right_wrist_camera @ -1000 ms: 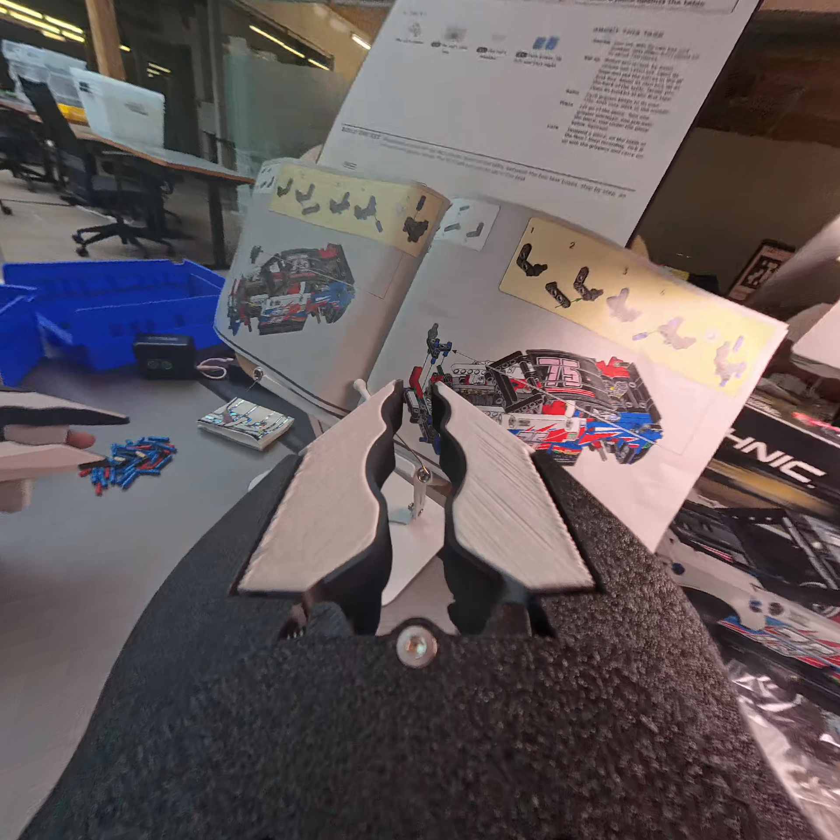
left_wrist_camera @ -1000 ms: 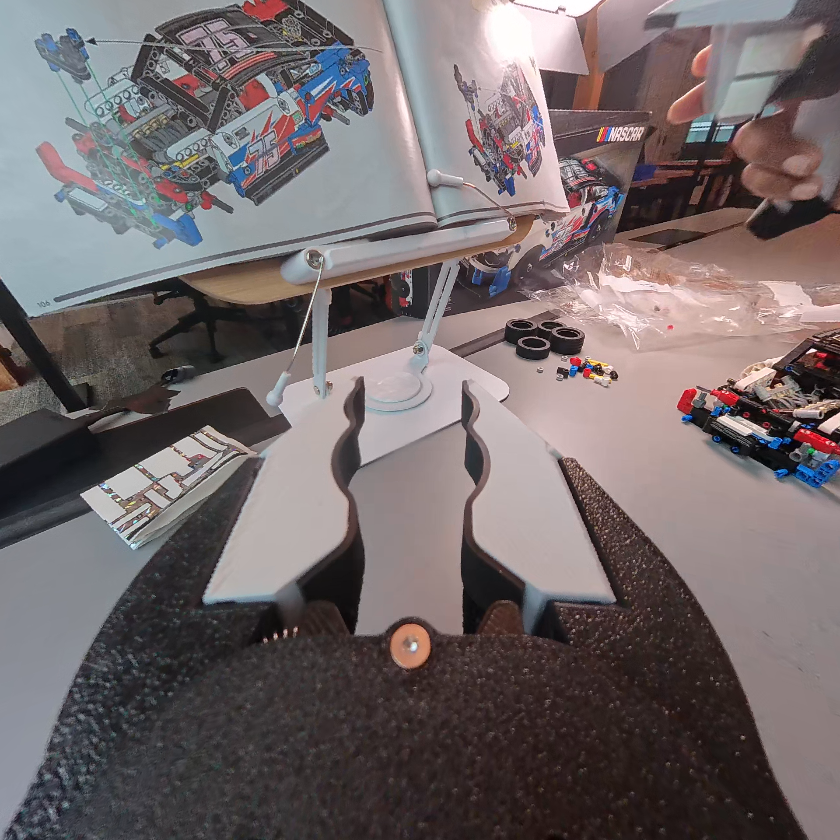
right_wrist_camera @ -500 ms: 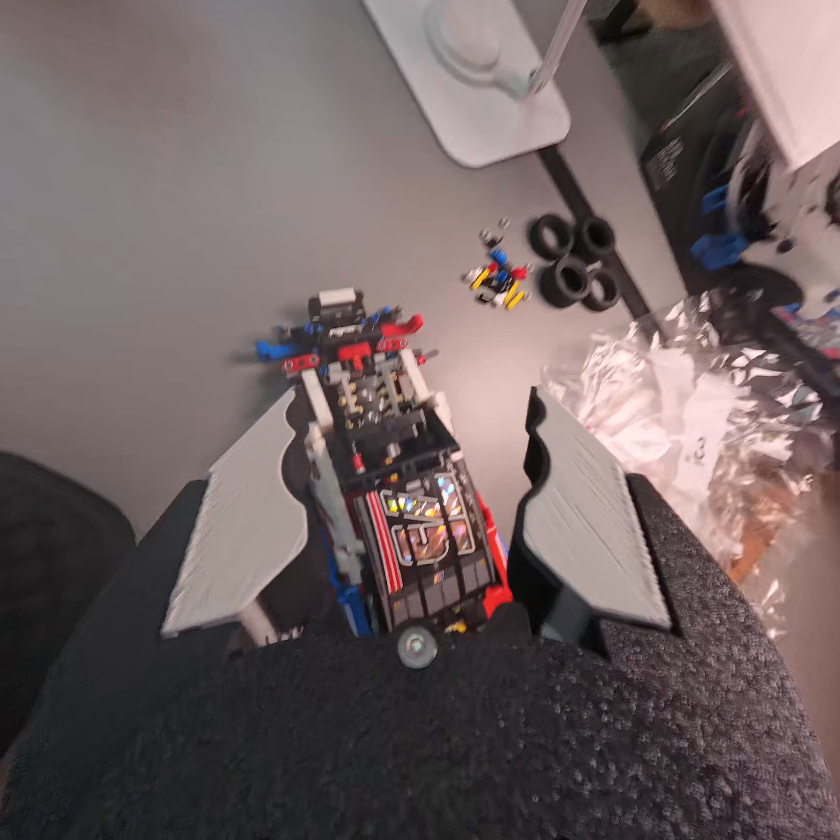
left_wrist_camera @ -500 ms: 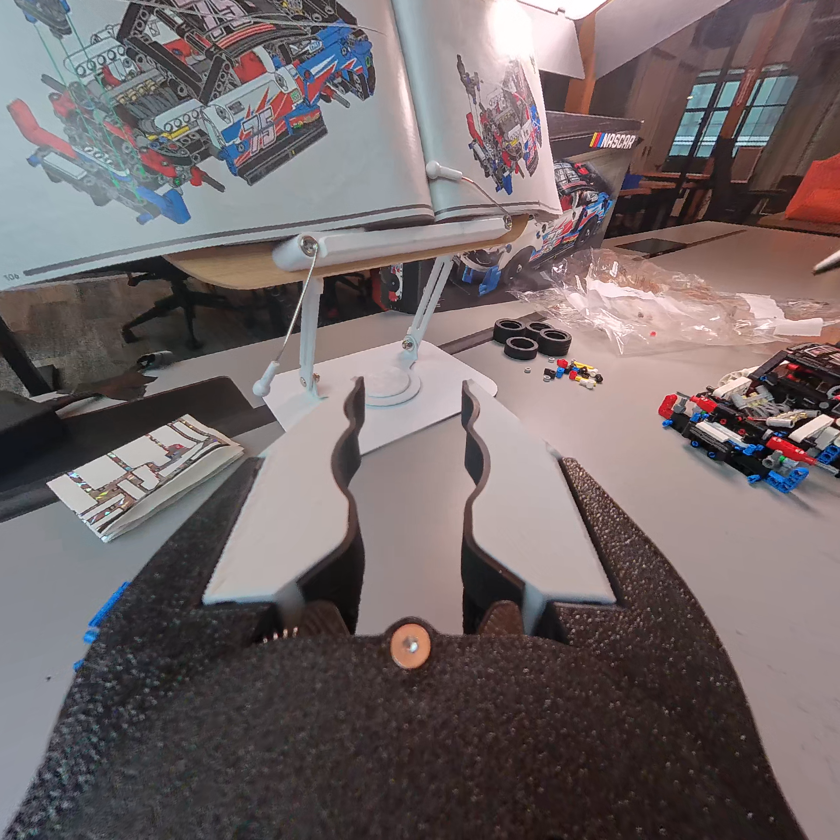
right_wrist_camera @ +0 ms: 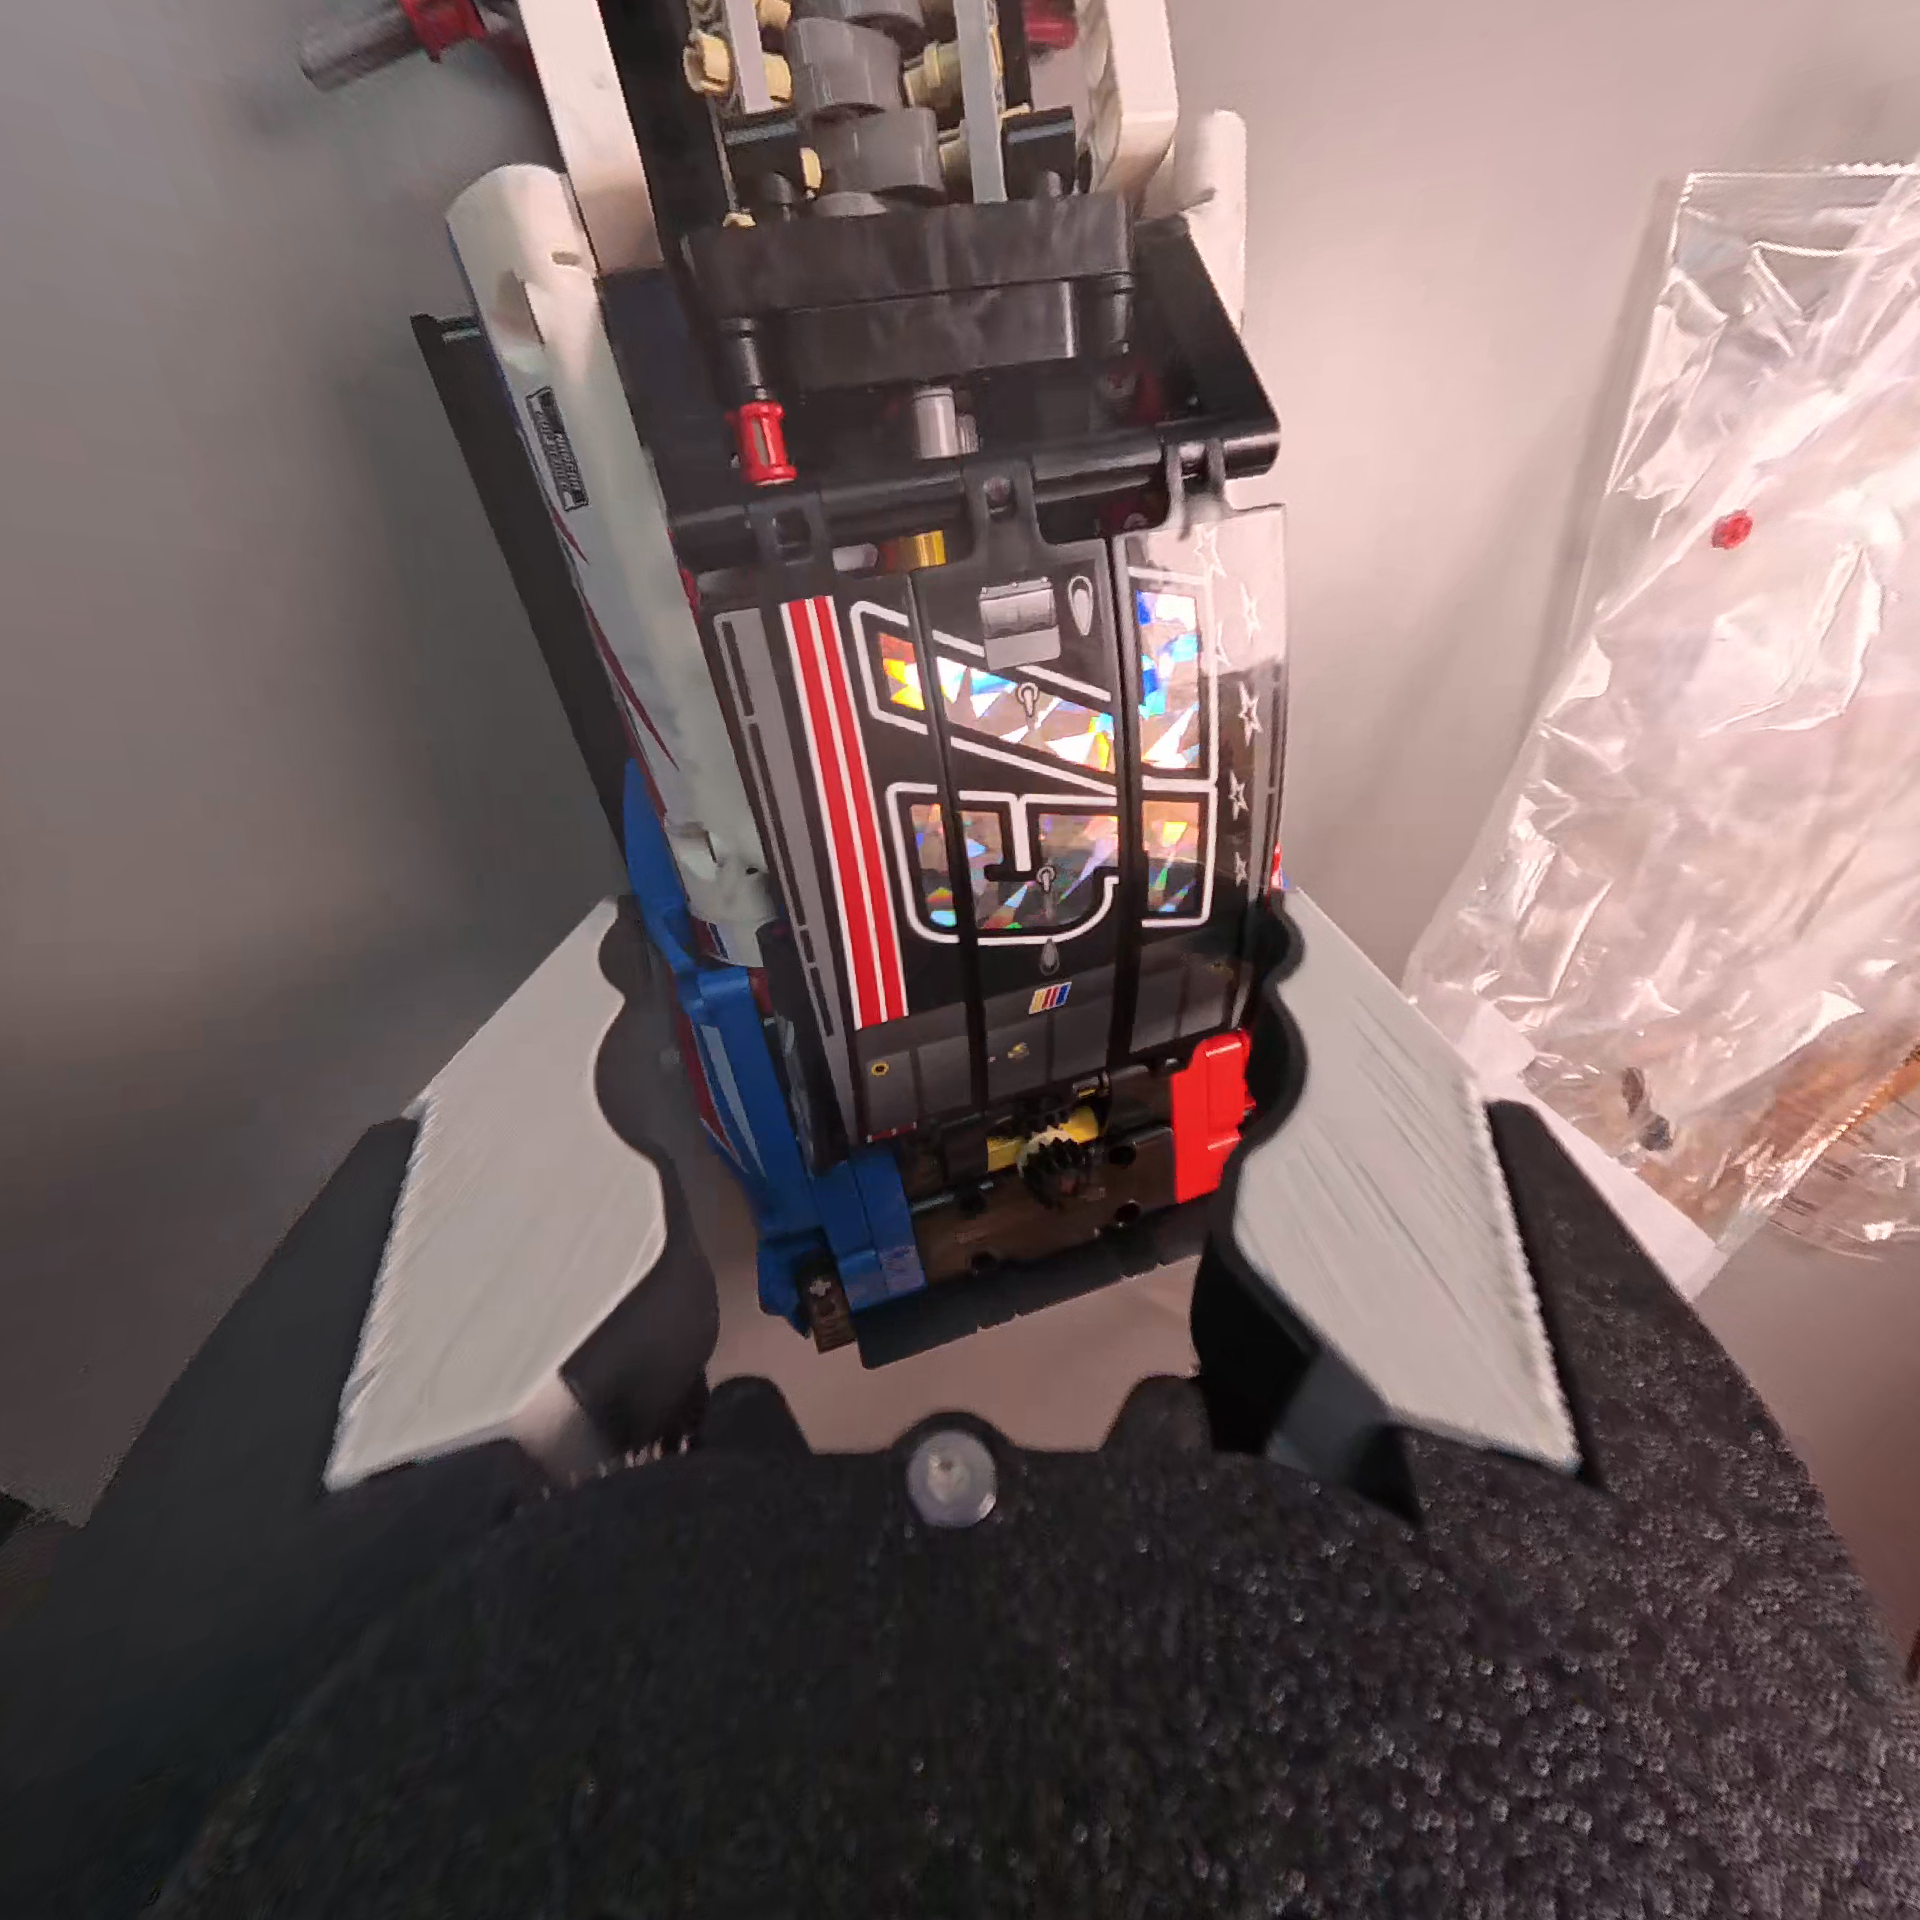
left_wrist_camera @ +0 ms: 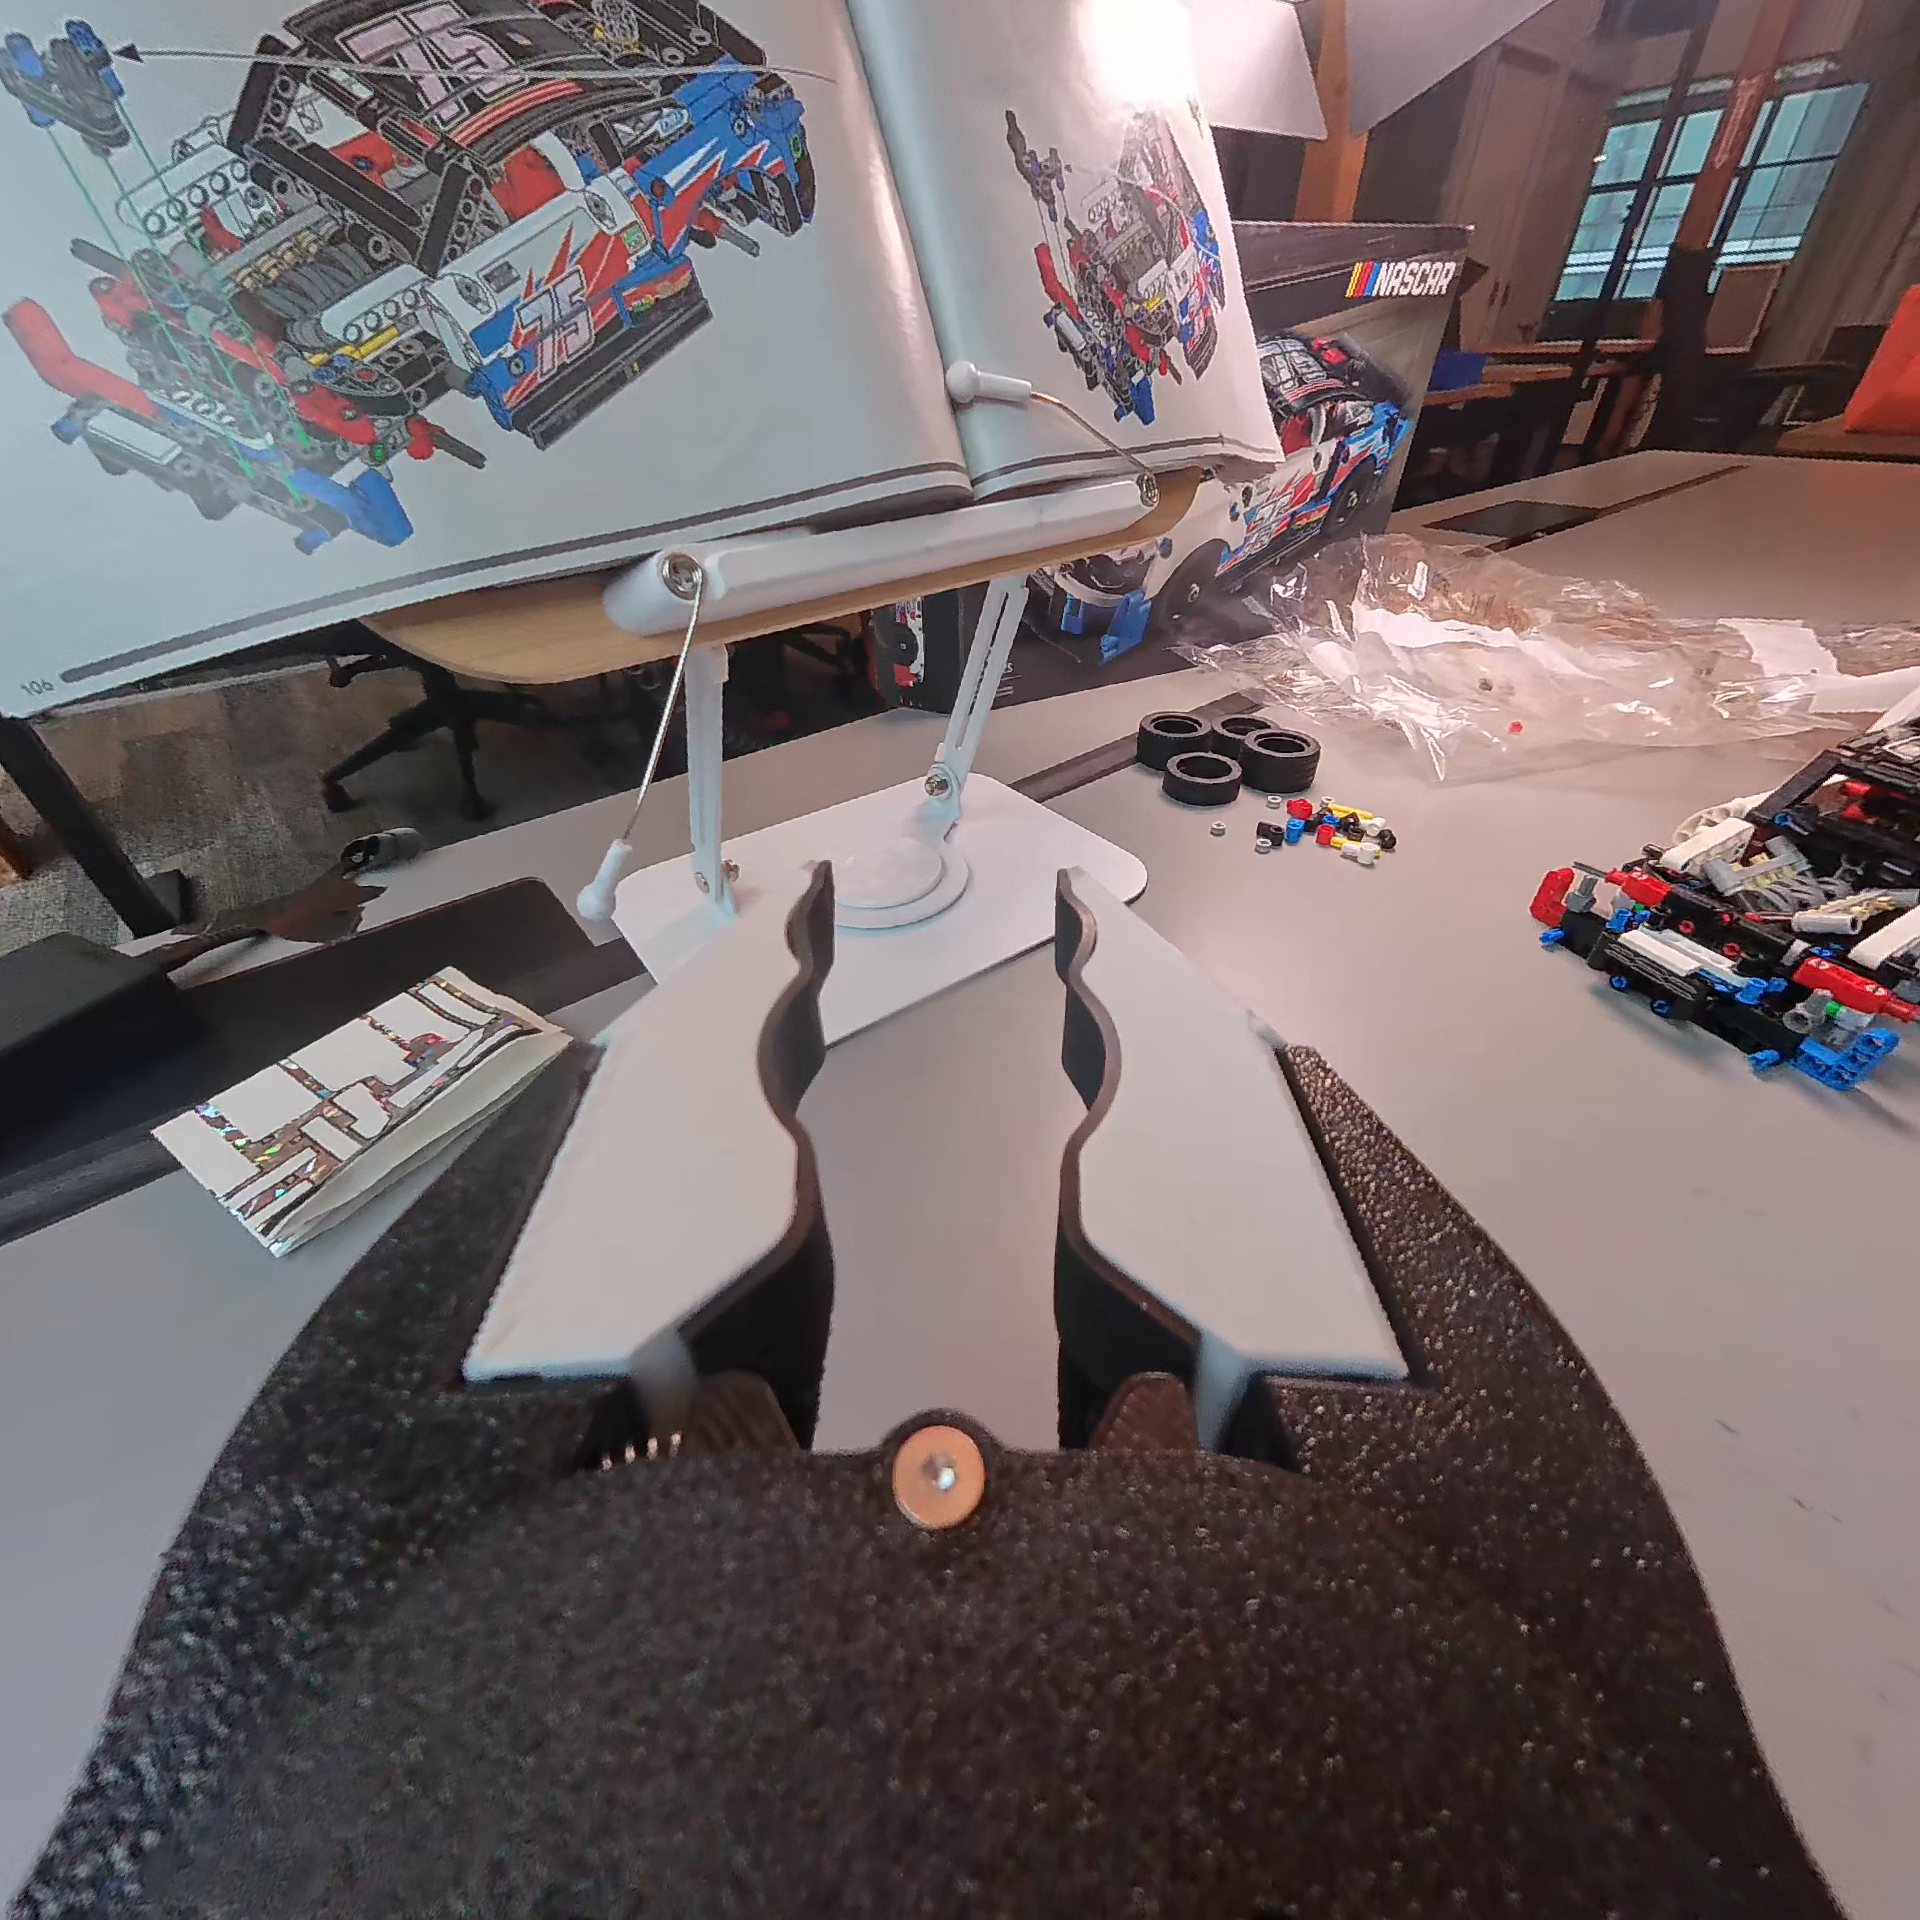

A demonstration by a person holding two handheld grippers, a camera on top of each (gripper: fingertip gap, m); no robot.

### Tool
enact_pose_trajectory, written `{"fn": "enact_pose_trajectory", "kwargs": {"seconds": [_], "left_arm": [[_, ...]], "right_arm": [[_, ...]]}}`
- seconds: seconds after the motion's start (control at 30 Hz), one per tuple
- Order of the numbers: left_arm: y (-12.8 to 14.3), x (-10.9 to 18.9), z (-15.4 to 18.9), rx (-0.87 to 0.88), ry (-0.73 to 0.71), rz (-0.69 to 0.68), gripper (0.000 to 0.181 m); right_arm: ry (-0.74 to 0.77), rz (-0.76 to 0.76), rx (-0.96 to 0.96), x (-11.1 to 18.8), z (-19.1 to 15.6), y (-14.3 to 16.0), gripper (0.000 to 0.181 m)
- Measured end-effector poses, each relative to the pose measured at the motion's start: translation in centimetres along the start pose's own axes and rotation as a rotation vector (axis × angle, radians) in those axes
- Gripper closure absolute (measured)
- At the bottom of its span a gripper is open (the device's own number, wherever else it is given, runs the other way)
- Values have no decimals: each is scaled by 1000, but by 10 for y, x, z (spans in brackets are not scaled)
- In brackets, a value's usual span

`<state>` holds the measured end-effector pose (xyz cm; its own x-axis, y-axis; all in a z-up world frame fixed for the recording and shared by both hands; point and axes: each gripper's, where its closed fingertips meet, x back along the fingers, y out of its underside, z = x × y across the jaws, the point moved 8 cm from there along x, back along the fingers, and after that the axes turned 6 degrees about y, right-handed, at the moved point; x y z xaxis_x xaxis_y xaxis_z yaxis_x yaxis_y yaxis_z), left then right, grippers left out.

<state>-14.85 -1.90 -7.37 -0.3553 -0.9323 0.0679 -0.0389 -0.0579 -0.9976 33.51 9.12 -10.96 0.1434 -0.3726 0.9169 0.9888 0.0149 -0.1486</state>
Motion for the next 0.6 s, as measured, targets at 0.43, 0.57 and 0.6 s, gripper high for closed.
{"fn": "enact_pose_trajectory", "kwargs": {"seconds": [0.43,0.57,0.6], "left_arm": [[5,-3,2,-4,22,-20,140],[7,-5,5,-5,36,-30,140],[8,-6,6,-7,40,-33,140]], "right_arm": [[-30,51,239,3,-18,-32,67],[-45,79,436,3,-32,-67,67],[-44,76,499,3,-36,-77,67]]}}
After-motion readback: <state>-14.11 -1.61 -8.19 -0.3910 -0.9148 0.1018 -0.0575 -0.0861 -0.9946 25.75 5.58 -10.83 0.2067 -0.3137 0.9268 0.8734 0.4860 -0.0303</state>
